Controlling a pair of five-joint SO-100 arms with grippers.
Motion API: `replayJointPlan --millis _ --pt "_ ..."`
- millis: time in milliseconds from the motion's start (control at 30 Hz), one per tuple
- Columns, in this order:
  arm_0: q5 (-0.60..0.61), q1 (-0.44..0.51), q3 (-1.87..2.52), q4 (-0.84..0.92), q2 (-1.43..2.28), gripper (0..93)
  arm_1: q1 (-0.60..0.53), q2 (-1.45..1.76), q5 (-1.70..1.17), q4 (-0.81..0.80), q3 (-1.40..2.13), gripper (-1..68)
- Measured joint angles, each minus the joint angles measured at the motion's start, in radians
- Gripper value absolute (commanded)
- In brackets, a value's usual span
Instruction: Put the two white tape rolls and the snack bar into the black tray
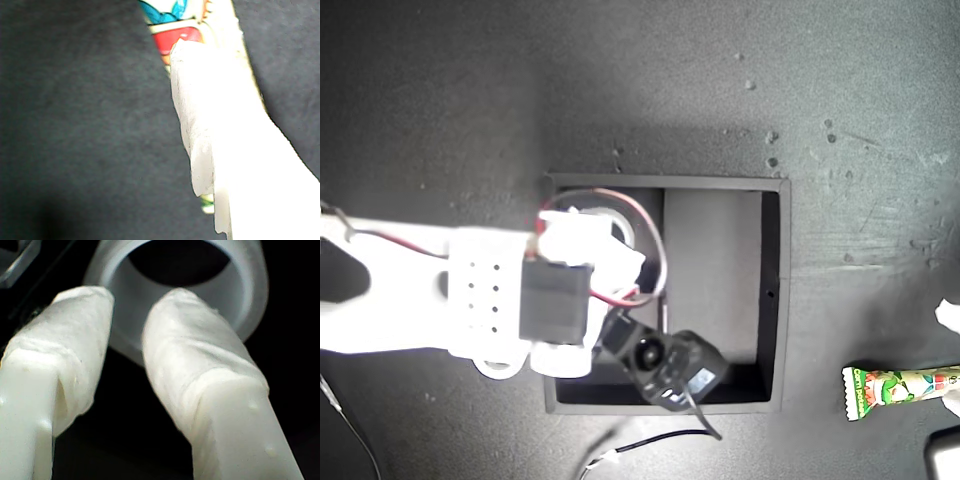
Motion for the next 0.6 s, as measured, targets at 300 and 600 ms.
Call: replayJointPlan --millis 300,600 --pt "-0.021 -0.006 -0.101 0.028 -0.029 9.5 -0.086 -0.204 0.084 -0.12 -0.023 33.0" --pt "-0.031 -0.003 -0.025 0.028 0.167 8.6 -0.081 -0.279 0.08 -0.242 0.052 23.4"
